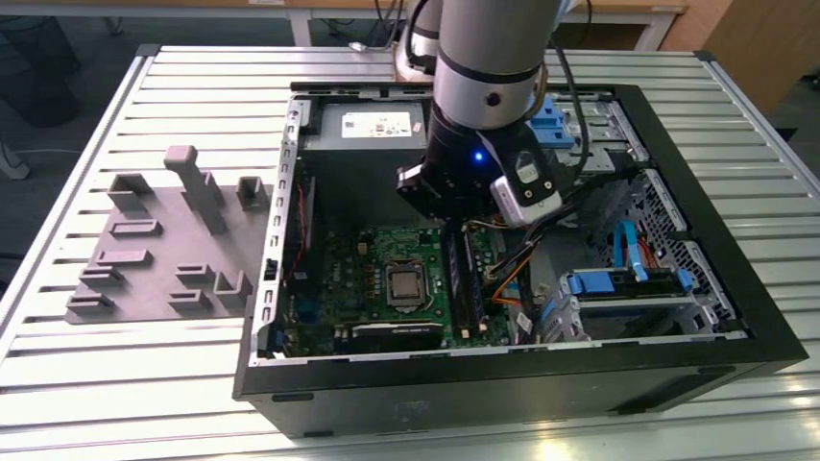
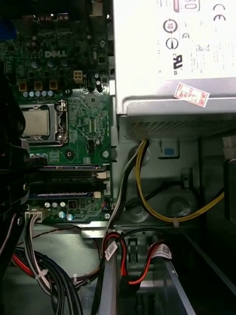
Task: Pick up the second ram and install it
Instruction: 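Insert the second ram into the second slot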
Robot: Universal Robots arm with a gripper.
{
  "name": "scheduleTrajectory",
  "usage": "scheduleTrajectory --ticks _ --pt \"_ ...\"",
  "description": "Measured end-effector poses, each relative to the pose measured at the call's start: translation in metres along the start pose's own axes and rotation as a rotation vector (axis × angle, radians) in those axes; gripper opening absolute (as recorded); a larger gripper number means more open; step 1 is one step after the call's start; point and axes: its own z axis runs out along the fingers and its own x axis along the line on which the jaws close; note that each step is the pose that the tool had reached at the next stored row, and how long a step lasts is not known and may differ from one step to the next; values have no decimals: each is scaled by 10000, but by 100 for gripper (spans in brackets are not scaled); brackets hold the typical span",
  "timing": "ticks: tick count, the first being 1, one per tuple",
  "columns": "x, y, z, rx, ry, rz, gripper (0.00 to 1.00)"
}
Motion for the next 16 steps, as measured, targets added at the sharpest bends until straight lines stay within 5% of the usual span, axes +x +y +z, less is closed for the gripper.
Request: scheduleTrajectory --ticks 4,10,16 --pt "-3 1 71 -2 0 57 14" --pt "-4 1 82 -4 0 56 14" --pt "-21 -1 142 4 0 -384 14"
